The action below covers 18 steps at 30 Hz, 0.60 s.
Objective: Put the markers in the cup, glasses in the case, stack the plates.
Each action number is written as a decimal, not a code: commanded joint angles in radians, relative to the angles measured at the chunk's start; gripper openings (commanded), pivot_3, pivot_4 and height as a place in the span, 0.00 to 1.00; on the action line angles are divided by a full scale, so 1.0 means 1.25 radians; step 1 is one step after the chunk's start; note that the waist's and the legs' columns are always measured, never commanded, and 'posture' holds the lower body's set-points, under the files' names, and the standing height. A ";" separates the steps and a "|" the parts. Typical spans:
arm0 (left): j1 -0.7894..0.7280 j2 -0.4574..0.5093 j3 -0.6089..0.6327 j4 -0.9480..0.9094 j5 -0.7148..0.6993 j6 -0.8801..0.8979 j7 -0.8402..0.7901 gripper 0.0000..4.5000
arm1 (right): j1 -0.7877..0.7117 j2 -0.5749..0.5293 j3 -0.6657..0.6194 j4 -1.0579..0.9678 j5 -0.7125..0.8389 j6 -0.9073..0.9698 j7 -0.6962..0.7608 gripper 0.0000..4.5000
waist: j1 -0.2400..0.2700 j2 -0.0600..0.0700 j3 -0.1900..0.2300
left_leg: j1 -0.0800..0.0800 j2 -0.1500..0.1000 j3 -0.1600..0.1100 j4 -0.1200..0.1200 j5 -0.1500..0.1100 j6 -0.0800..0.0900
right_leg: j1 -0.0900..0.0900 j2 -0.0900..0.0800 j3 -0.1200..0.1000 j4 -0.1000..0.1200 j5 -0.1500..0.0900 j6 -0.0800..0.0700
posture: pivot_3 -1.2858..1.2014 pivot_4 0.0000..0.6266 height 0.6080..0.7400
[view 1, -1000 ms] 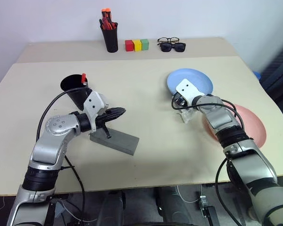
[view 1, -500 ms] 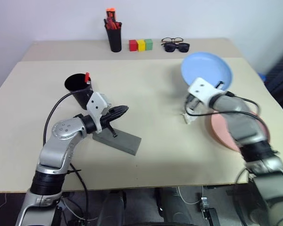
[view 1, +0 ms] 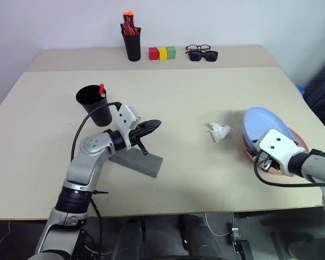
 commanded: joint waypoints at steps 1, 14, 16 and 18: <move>0.000 0.010 0.006 -0.021 -0.007 -0.012 -0.004 0.00 | -0.036 0.009 0.034 0.001 -0.013 -0.047 -0.026 0.80 | 0.000 0.000 0.000 | 0.000 0.000 0.000 0.000 0.000 0.000 | 0.000 0.000 0.000 0.000 0.000 0.001 | 0.52 0.24 1.00; 0.047 0.035 0.037 -0.208 -0.028 0.123 0.094 0.00 | -0.305 0.238 0.282 0.302 -0.115 -0.098 -0.195 0.79 | -0.011 0.000 0.000 | -0.001 0.000 -0.001 0.000 0.000 0.000 | 0.000 0.000 0.000 0.000 0.001 0.002 | 0.52 0.24 1.00; 0.057 0.041 0.047 -0.223 -0.035 0.136 0.105 0.00 | -0.311 0.237 0.278 0.315 -0.118 -0.095 -0.203 0.60 | -0.011 0.000 0.000 | -0.001 0.000 -0.001 0.000 0.000 0.000 | 0.000 0.000 0.000 -0.001 0.001 0.002 | 0.52 0.24 1.00; 0.068 0.043 0.052 -0.230 -0.044 0.142 0.106 0.00 | -0.308 0.226 0.270 0.306 -0.123 -0.092 -0.203 0.38 | -0.011 0.000 0.000 | -0.001 0.000 -0.001 0.000 0.000 0.000 | 0.000 0.000 0.000 -0.001 0.001 0.002 | 0.52 0.24 1.00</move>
